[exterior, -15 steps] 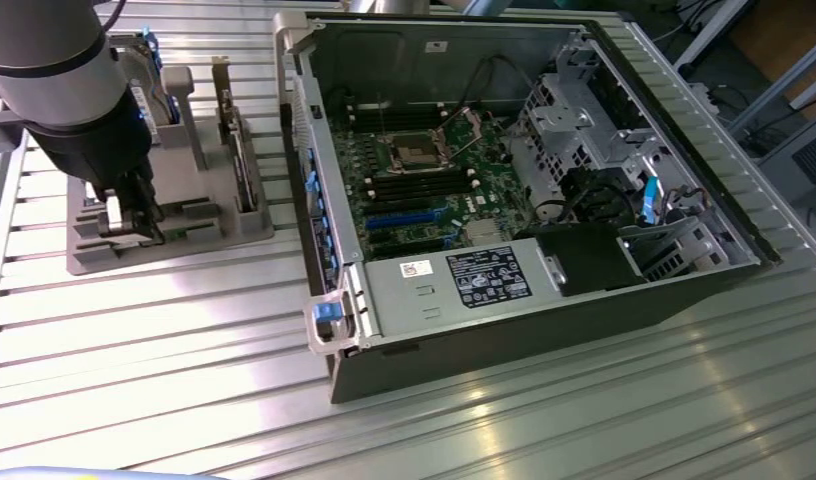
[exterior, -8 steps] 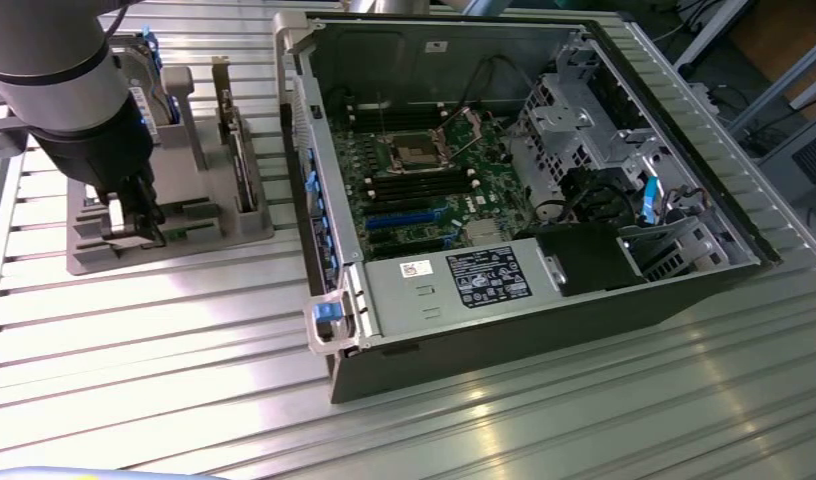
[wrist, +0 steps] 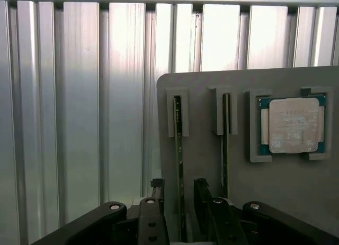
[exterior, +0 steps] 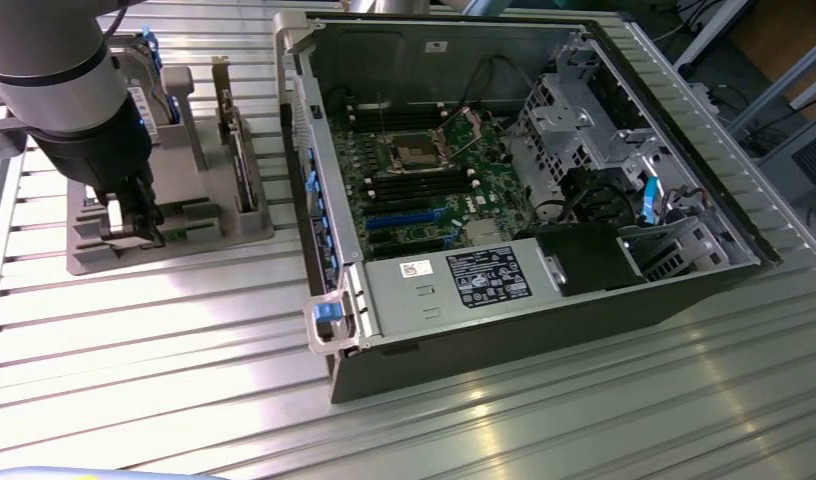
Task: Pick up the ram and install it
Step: 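Pick up the ram and move it above insertion slot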
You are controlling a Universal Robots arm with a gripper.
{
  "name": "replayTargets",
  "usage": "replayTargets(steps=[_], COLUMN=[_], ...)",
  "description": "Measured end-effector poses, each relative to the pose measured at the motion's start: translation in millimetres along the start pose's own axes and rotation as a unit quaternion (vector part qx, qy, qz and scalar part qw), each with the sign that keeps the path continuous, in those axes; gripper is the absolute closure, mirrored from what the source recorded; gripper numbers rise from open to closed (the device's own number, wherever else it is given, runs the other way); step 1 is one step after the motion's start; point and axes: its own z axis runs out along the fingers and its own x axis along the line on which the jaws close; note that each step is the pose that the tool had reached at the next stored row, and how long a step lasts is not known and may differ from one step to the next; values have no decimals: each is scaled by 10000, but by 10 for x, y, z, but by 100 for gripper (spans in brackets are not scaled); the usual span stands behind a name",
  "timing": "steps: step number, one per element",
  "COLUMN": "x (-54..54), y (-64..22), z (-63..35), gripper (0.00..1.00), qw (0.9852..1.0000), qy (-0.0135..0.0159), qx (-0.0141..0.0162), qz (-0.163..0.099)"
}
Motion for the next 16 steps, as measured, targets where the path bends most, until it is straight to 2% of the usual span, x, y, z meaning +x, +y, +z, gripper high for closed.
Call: replayTargets(steps=[1,4,5,12,16], x=[0,0,0,0,1], y=[0,0,0,0,-1], z=[0,0,0,0,-41], gripper=[65,84,88,88,88], qw=[10000,10000,10000,10000,10000], qy=[0,0,0,0,0], qx=[0,0,0,0,0], qz=[0,0,0,0,0])
